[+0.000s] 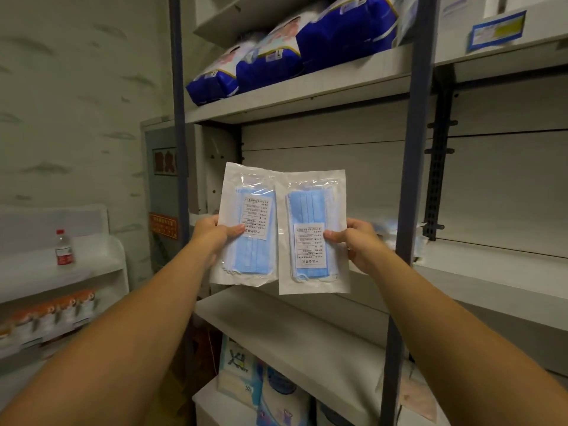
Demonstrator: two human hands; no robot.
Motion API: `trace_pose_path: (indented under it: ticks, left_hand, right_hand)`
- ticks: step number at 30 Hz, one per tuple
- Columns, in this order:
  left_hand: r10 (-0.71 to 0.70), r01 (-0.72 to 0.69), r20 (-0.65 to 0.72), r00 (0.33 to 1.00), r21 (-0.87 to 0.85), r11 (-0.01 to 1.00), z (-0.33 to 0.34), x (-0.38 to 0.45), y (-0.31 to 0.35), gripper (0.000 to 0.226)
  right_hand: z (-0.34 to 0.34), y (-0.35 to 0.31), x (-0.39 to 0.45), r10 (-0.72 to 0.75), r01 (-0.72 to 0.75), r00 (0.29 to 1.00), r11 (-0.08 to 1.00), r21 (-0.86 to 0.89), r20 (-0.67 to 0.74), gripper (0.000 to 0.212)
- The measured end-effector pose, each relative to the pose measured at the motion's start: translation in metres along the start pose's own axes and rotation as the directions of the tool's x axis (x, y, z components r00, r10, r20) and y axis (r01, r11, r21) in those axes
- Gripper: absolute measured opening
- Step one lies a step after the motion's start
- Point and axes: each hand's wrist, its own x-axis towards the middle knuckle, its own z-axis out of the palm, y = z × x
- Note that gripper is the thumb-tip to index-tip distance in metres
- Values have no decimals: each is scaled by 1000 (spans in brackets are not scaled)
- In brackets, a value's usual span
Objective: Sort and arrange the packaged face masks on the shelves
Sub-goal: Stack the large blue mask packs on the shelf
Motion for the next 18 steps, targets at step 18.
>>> trace_pose_path:
  ticks: [18]
  left_hand:
    - [26,-25,38,999,-22,999,8,153,18,31]
  right_hand:
    - [41,-16,147,-91,90,995,996,16,48,32]
